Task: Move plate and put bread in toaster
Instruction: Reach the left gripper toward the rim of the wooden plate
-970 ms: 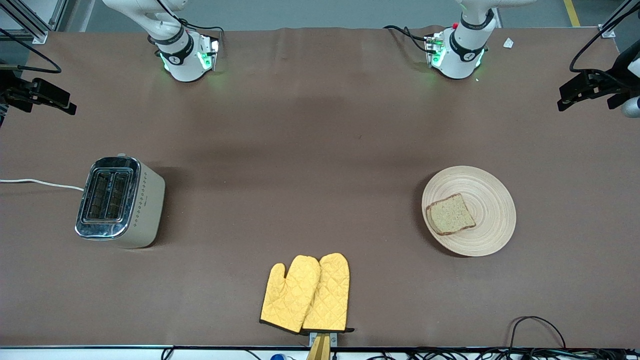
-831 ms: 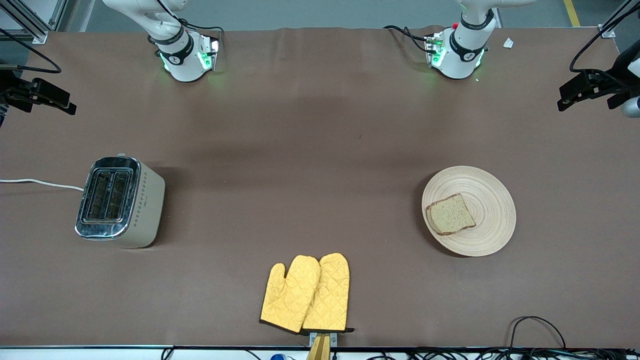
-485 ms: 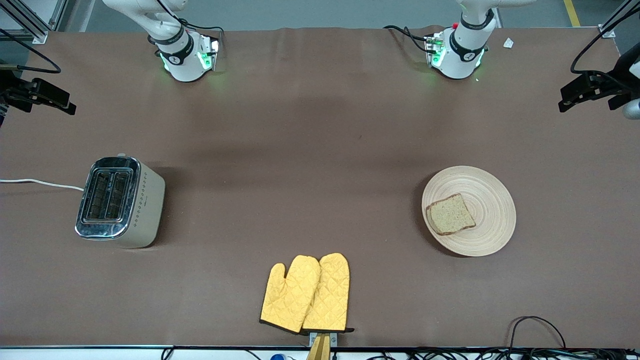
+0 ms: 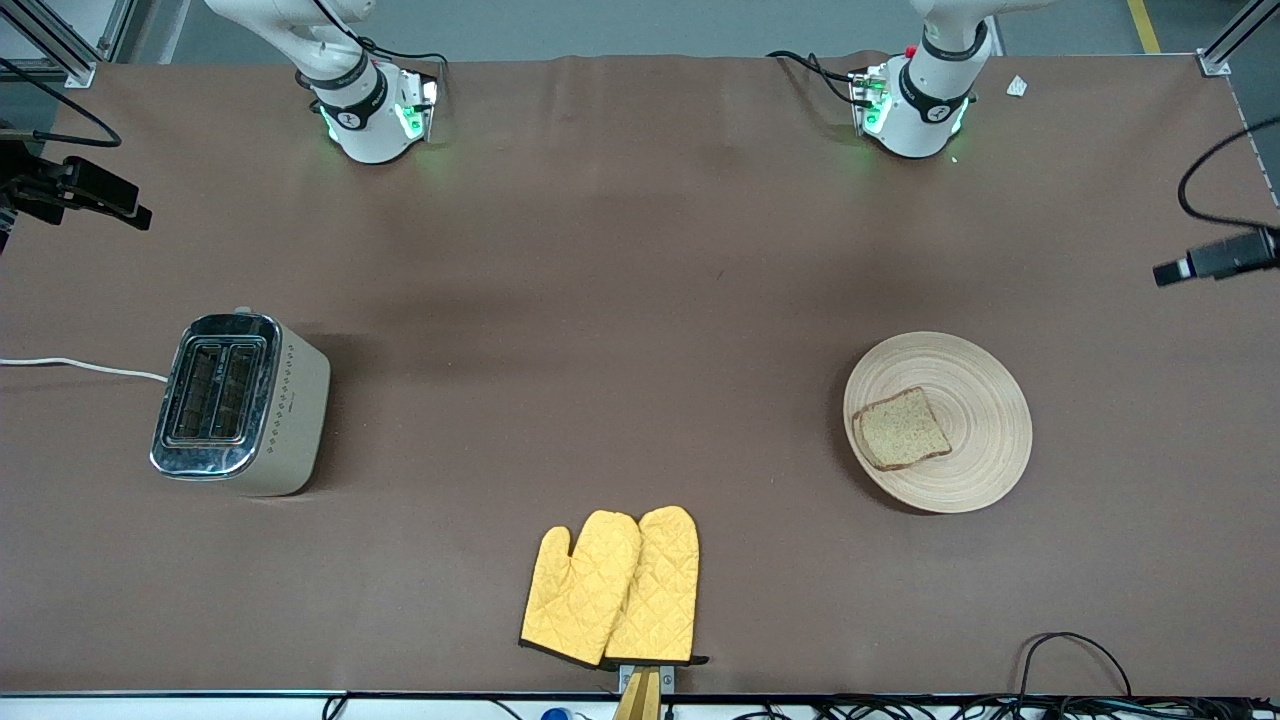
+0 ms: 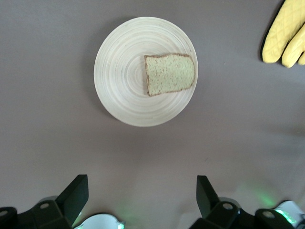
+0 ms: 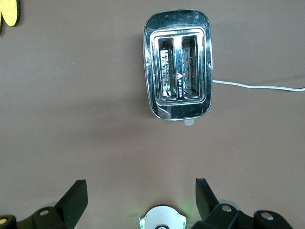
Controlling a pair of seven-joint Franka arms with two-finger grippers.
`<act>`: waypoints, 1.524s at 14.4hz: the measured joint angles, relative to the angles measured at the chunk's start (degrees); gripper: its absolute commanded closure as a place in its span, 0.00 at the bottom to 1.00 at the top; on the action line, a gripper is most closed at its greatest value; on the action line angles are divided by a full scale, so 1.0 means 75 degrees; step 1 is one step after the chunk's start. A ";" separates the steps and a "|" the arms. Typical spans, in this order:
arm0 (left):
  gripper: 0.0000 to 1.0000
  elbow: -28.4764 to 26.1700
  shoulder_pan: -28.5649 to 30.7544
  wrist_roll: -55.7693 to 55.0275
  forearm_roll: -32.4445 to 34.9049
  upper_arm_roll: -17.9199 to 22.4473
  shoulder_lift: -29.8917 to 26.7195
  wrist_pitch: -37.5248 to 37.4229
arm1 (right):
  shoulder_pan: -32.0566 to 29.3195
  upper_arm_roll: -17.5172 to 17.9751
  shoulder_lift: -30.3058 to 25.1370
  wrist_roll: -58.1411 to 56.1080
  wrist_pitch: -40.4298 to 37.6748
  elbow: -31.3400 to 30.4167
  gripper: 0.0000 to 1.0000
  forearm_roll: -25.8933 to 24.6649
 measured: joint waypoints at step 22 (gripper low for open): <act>0.26 0.0148 0.1915 0.5547 -0.3105 -0.0219 0.4539 0.0967 | 0.0000 -0.0007 0.0000 -0.0001 0.0001 0.0003 0.00 0.0022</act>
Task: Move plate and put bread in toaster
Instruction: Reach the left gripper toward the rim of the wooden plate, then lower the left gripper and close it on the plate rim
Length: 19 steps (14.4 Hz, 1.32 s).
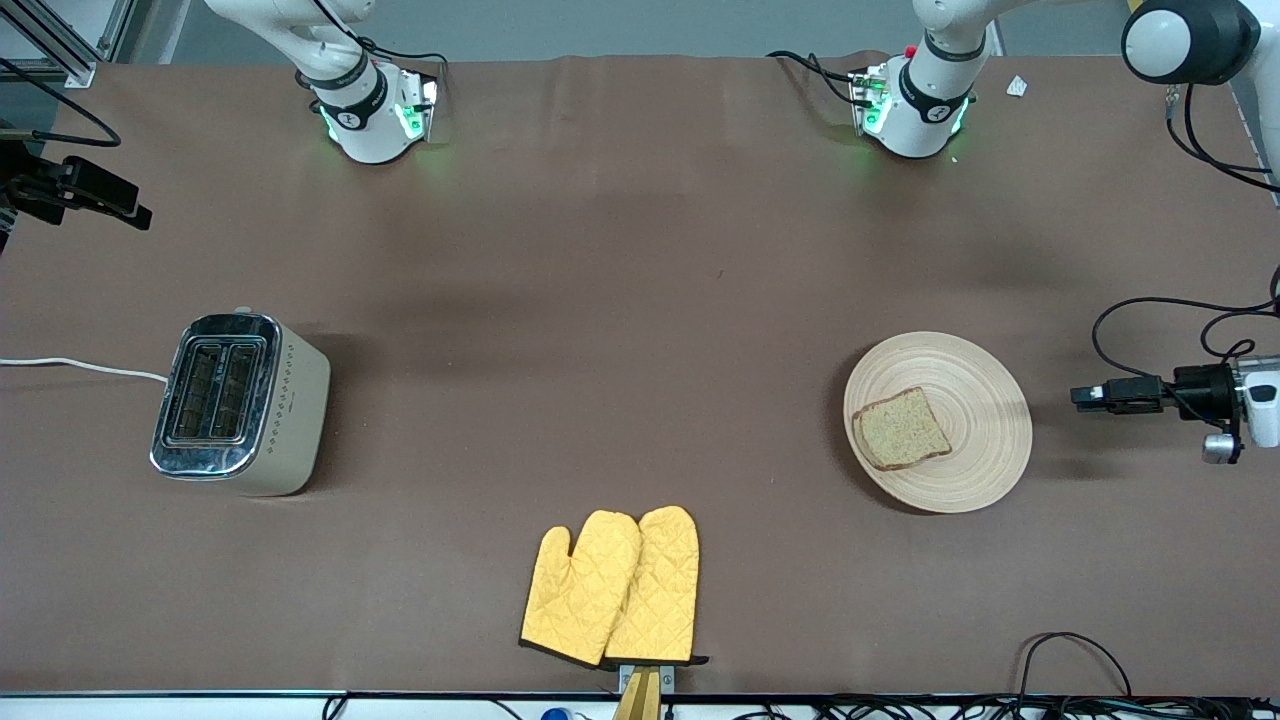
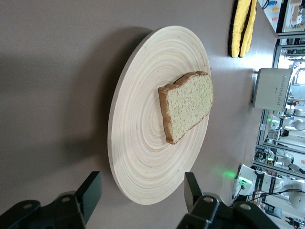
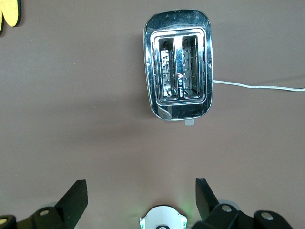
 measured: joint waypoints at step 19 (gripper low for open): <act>0.53 0.0048 -0.0141 0.0397 -0.0158 -0.0256 0.0705 0.0632 | 0.0000 -0.0005 0.0000 0.0000 0.0000 0.0000 0.00 0.0001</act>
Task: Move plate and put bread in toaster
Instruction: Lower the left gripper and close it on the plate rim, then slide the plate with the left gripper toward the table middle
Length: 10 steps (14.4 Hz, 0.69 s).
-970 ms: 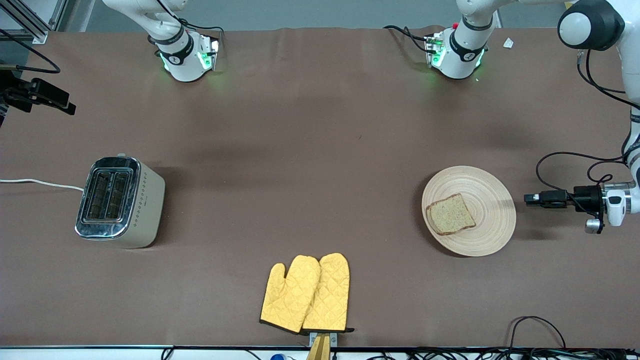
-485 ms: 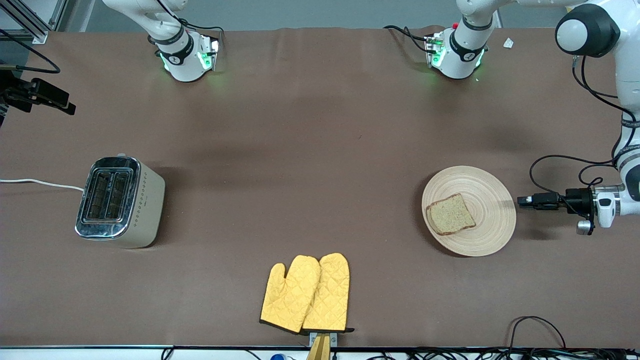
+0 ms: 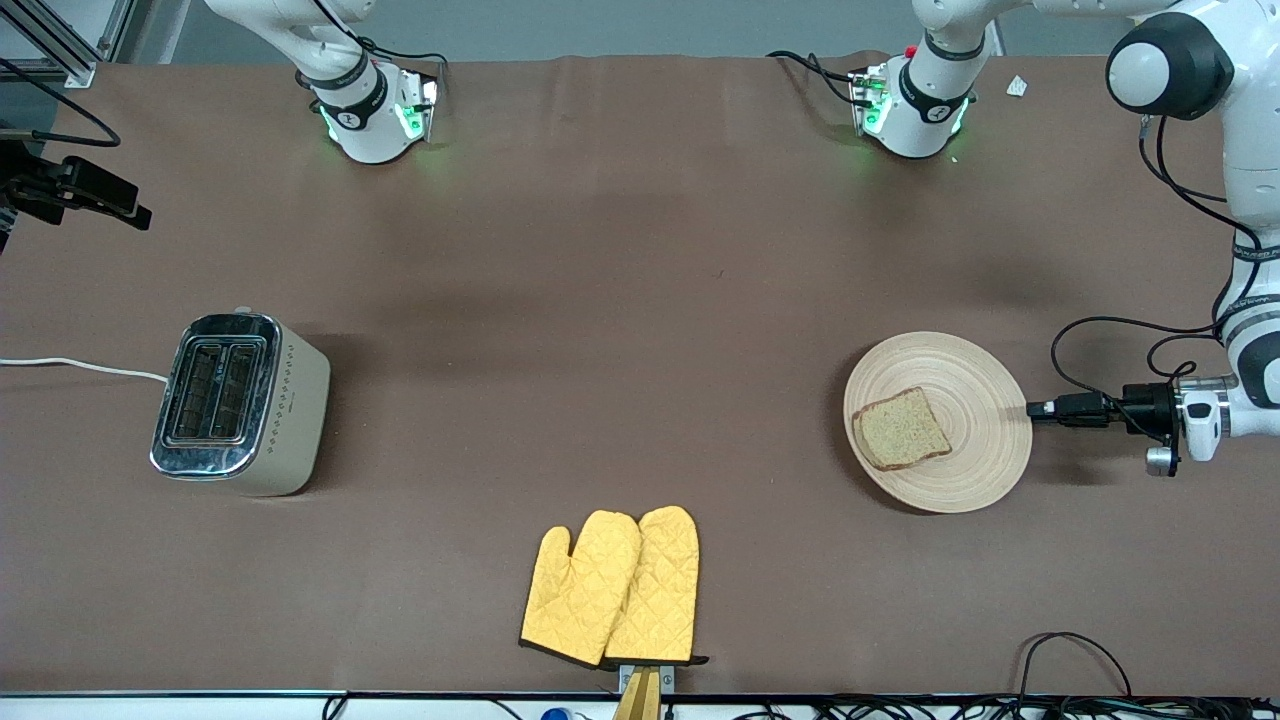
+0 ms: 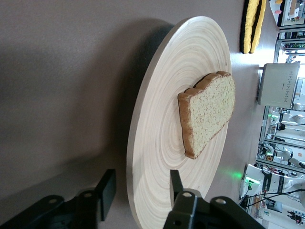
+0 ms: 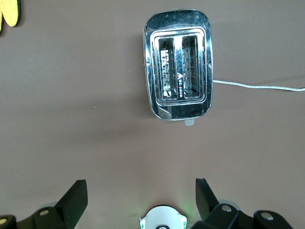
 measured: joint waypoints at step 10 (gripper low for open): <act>0.98 0.0005 -0.0009 0.0460 -0.0044 -0.0184 0.0357 0.0153 | 0.0000 -0.0013 0.0000 0.0000 0.0000 0.0000 0.00 0.0000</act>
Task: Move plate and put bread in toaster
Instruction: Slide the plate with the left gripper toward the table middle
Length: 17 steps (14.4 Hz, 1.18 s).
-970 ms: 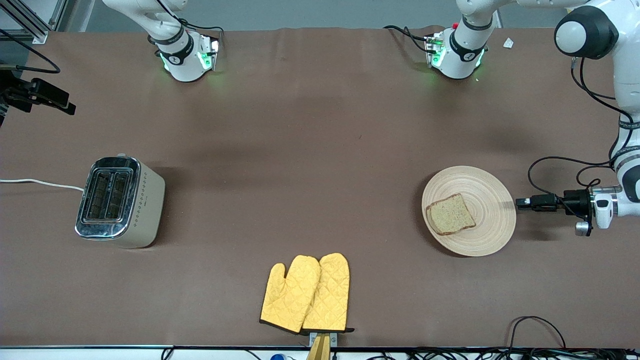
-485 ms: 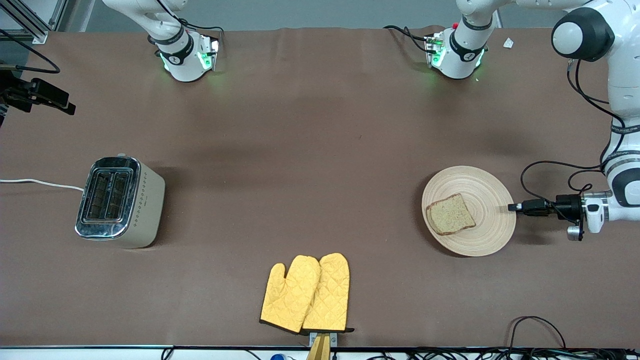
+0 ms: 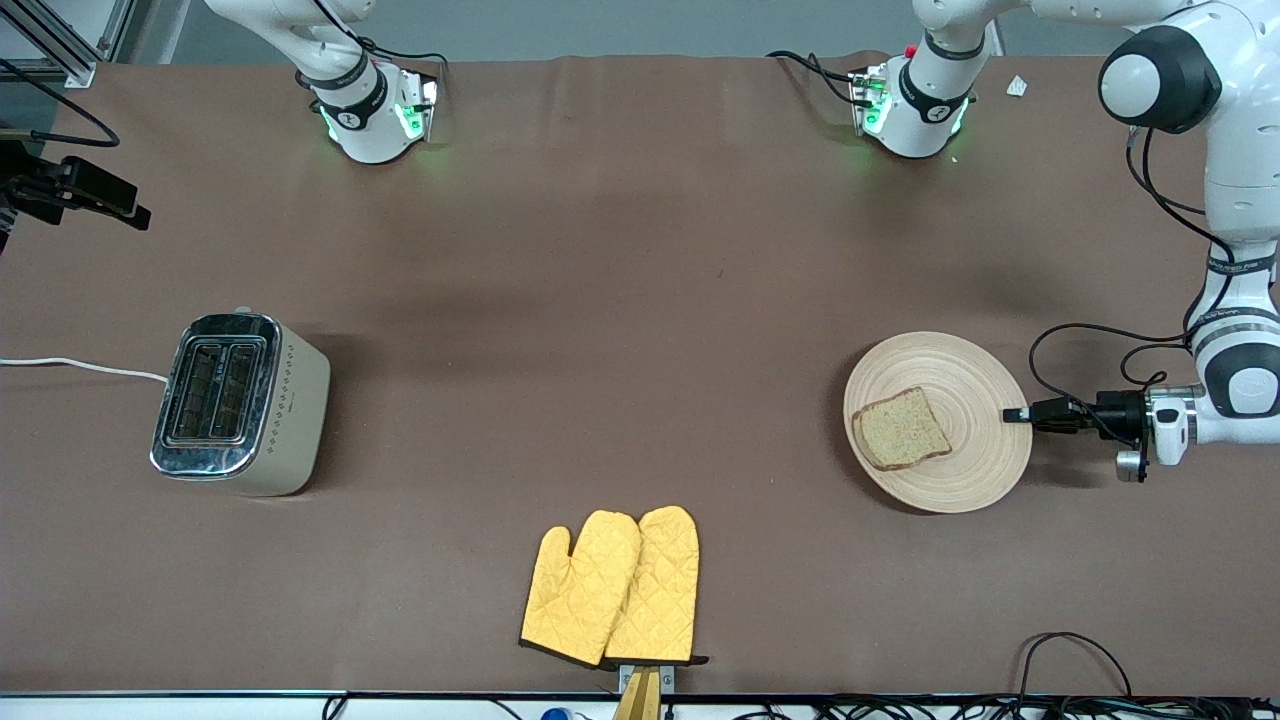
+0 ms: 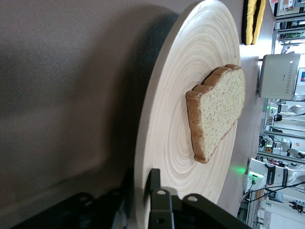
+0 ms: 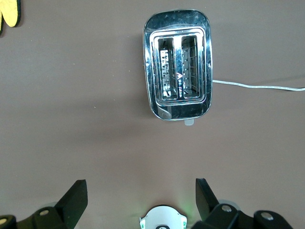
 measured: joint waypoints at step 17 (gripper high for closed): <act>1.00 0.0181 -0.0398 -0.1191 -0.0067 -0.2478 -0.0126 0.0196 | -0.0061 -0.0064 0.0005 -0.0176 -0.0009 -0.0004 0.00 0.0118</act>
